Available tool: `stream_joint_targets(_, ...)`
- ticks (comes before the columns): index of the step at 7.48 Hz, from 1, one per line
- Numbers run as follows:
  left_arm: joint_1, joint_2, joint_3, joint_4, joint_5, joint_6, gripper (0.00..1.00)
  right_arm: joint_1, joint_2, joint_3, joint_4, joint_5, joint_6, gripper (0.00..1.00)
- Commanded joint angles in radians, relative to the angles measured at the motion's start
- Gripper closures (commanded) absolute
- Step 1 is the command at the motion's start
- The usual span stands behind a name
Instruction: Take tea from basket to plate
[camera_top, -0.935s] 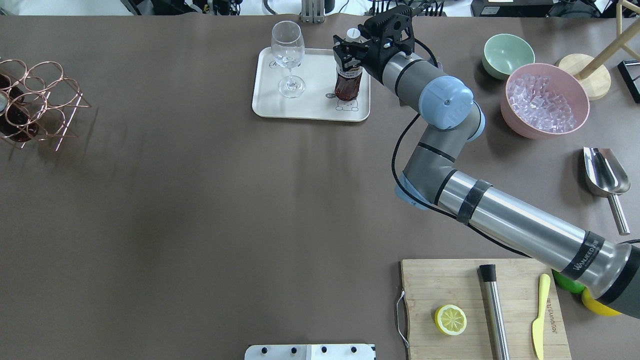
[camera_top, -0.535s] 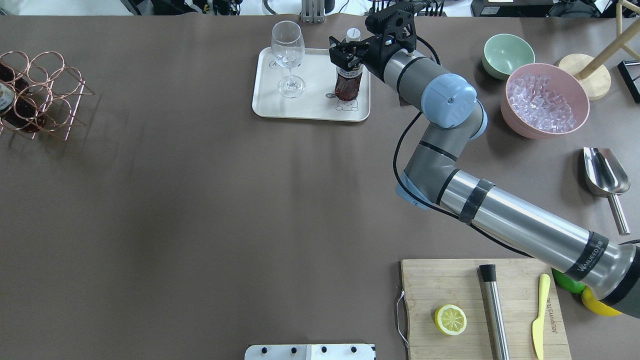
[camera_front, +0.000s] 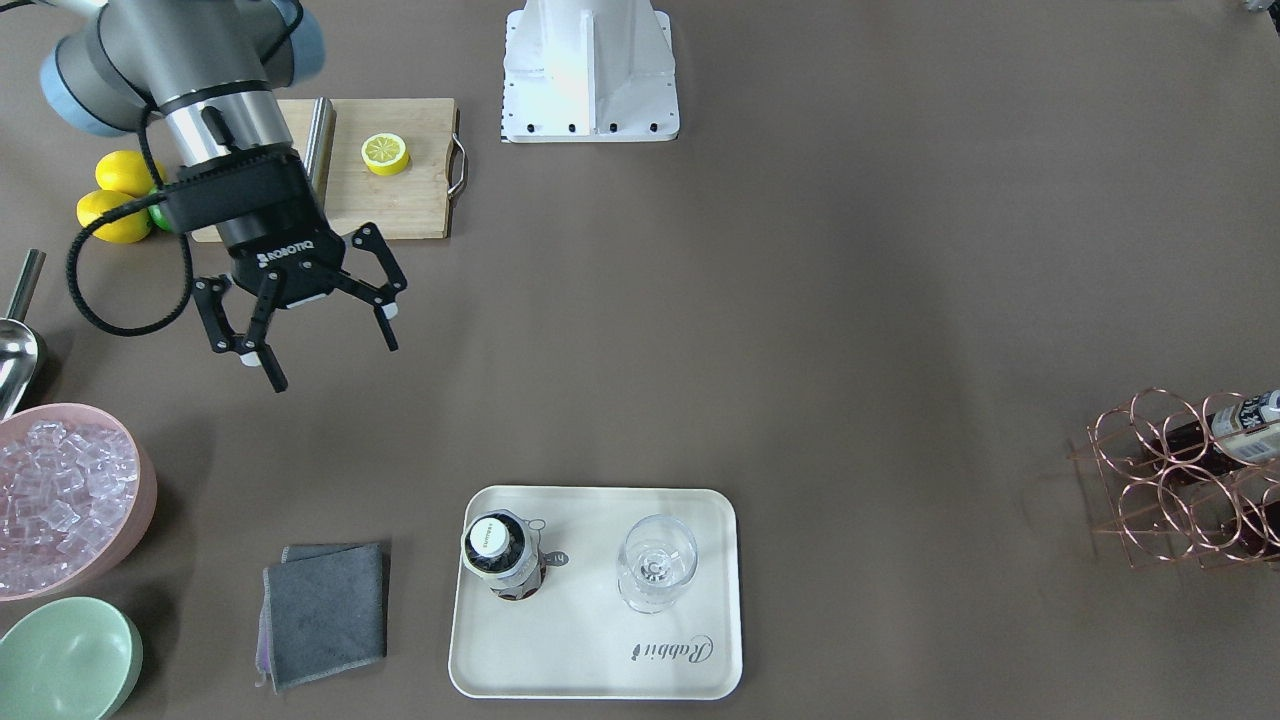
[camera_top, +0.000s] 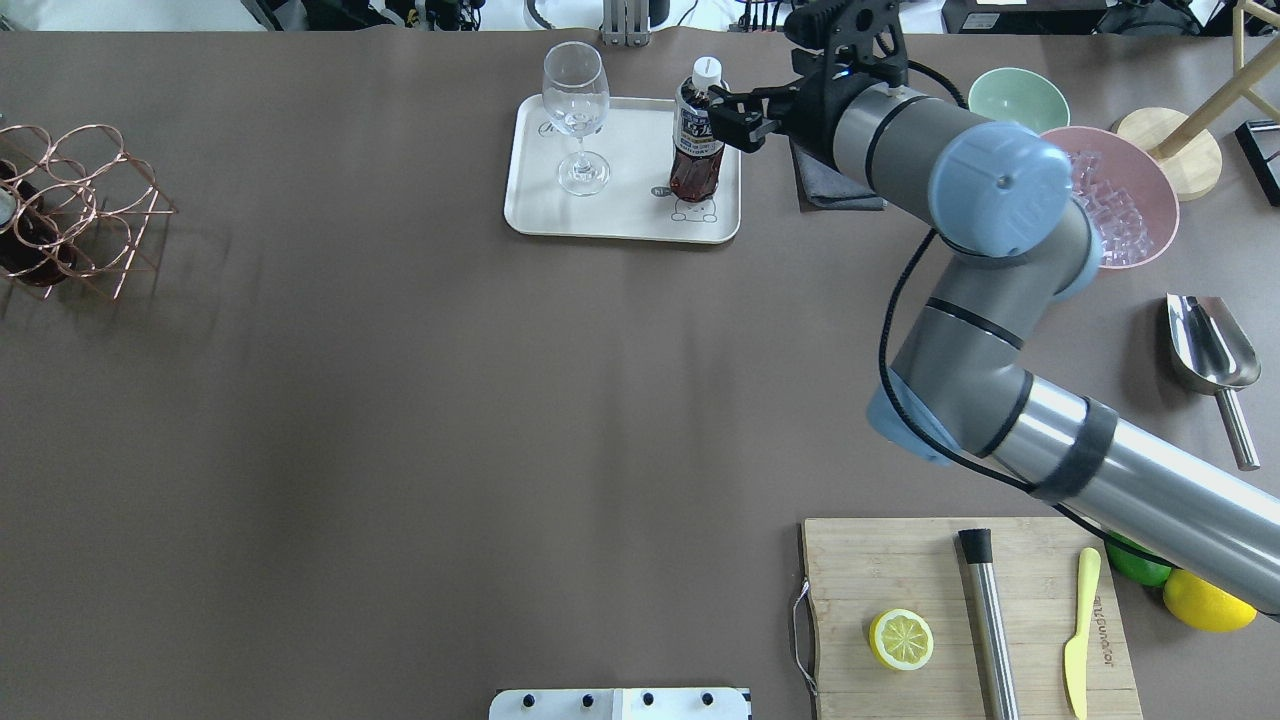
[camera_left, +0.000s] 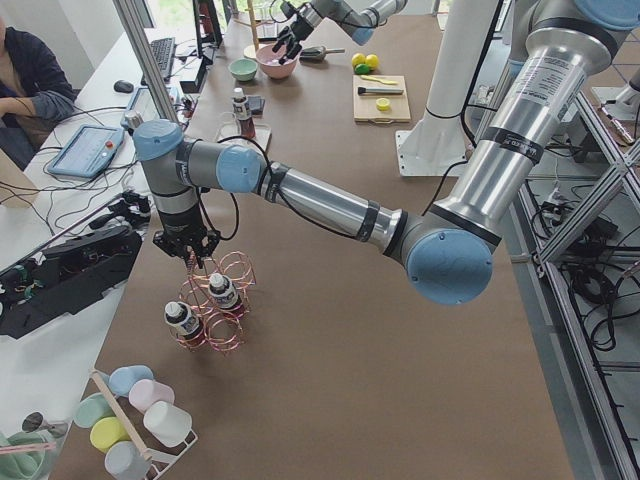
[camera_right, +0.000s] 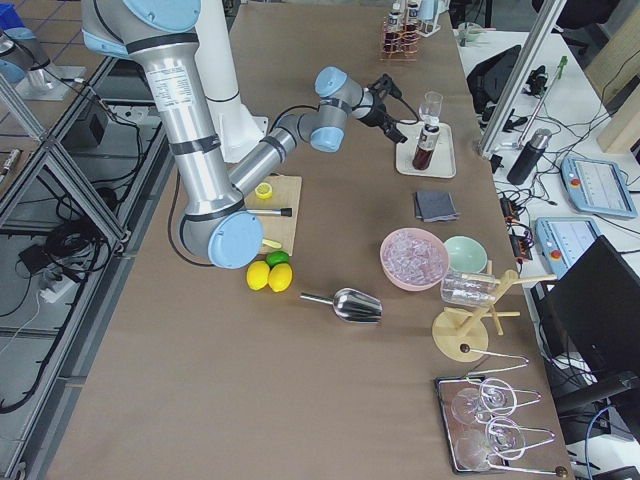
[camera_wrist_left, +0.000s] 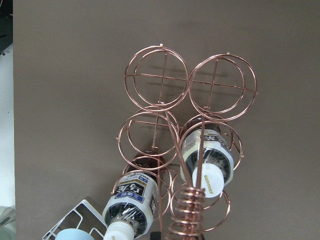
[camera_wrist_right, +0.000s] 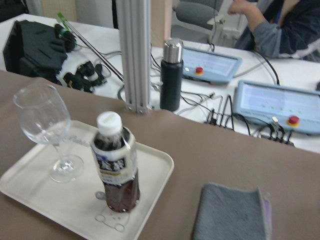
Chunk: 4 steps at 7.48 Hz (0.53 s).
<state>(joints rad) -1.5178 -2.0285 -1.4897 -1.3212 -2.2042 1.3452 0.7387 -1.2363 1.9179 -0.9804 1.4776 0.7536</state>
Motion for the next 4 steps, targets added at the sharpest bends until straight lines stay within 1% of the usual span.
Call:
stream_joint_targets(1,0.007,0.002,0.003,-0.006,0.001,-0.012,1.00,0.229,-0.170,0.116,-0.346,0.329,0.032,0.00)
stream_joint_targets(2,0.008,0.004,0.005,-0.022,0.001,-0.017,1.00,0.352,-0.186,0.116,-0.523,0.490,-0.099,0.00)
stream_joint_targets(3,0.008,0.005,0.019,-0.042,0.001,-0.021,1.00,0.445,-0.231,0.118,-0.658,0.524,-0.334,0.00)
stream_joint_targets(4,0.008,0.005,0.020,-0.047,0.001,-0.021,1.00,0.532,-0.326,0.113,-0.717,0.559,-0.503,0.00)
